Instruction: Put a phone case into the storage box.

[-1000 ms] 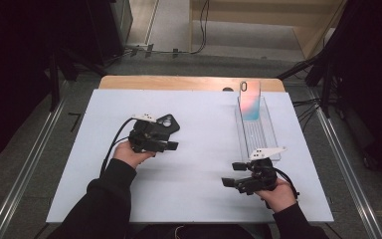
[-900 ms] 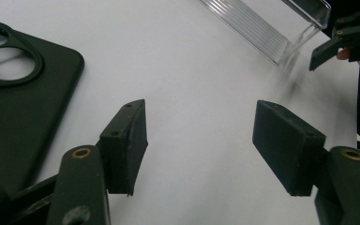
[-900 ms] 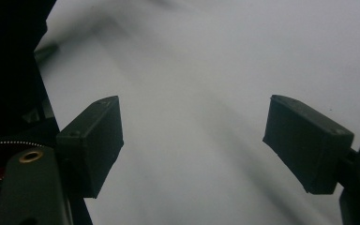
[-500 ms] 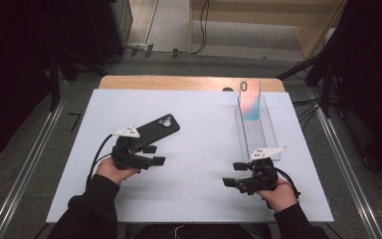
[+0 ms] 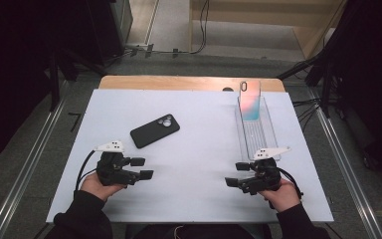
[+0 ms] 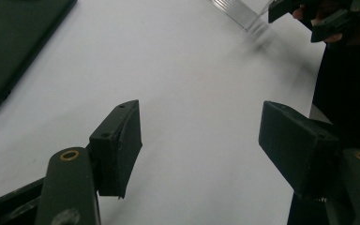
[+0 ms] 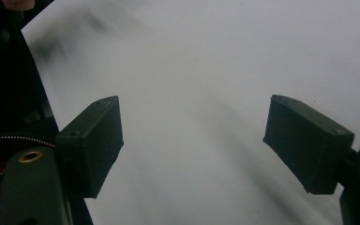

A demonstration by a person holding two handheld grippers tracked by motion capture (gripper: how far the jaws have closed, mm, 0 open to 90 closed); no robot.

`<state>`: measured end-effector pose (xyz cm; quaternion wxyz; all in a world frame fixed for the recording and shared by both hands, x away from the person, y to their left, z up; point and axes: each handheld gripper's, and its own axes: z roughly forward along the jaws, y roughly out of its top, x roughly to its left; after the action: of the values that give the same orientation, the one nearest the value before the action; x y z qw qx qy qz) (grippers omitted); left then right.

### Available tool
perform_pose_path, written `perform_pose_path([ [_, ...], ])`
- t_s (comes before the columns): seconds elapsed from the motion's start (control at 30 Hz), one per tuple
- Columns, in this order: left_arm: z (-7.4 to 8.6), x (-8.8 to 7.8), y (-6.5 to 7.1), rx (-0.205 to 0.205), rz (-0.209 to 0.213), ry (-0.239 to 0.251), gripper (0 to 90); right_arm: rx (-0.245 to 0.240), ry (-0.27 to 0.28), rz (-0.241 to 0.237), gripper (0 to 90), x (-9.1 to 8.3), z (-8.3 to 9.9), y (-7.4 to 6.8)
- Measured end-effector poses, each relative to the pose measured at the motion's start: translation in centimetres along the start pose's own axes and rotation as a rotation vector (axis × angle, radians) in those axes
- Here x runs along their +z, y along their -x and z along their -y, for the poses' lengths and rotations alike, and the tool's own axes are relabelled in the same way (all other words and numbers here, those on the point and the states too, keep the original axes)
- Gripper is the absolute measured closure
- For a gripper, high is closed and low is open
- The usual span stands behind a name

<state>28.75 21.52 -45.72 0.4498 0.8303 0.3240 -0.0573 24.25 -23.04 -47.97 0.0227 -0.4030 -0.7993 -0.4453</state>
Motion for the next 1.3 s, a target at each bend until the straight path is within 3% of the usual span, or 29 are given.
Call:
perform_pose_path([
  [0.13,0.4,-0.5,-0.1,-0.025,-0.014,-0.009,30.9,-0.003,-0.005,0.001,17.7,0.1,0.1,0.0],
  [0.3,0.0,-1.0,-0.6,-0.008,-0.017,0.022,30.7,-0.005,-0.01,-0.005,17.7,0.2,0.1,0.0],
  [0.57,-2.0,-0.8,-2.2,0.0,-0.041,0.038,28.4,-0.005,-0.015,-0.008,17.7,0.3,0.1,0.1],
  [0.7,-3.2,-0.2,-2.9,0.002,-0.048,0.01,28.4,-0.005,-0.021,-0.008,17.7,0.4,0.1,0.1],
  [0.83,-4.3,0.2,-3.6,0.031,-0.064,0.016,28.4,-0.001,-0.021,-0.008,17.7,0.4,0.1,0.1],
  [1.0,-5.3,0.6,-4.7,0.035,-0.058,0.007,26.5,-0.001,-0.019,-0.009,17.7,0.4,0.1,0.3],
  [1.07,-5.8,0.9,-4.7,0.058,-0.083,-0.009,26.4,-0.001,-0.019,-0.01,17.7,0.4,0.1,0.2],
  [1.13,-6.2,1.1,-5.0,0.063,-0.065,0.004,25.9,-0.002,-0.022,-0.012,17.7,0.5,0.1,0.3],
  [1.23,-6.7,1.5,-5.9,0.086,-0.054,0.022,13.7,-0.002,-0.025,-0.014,17.7,0.6,0.1,0.3],
  [1.27,-6.9,1.7,-6.1,0.092,-0.067,0.024,3.0,-0.002,-0.025,-0.013,17.7,0.6,0.1,0.3],
  [1.3,-7.1,1.8,-6.4,0.102,-0.073,0.028,0.0,-0.002,-0.025,-0.014,17.7,0.6,0.1,0.3],
])
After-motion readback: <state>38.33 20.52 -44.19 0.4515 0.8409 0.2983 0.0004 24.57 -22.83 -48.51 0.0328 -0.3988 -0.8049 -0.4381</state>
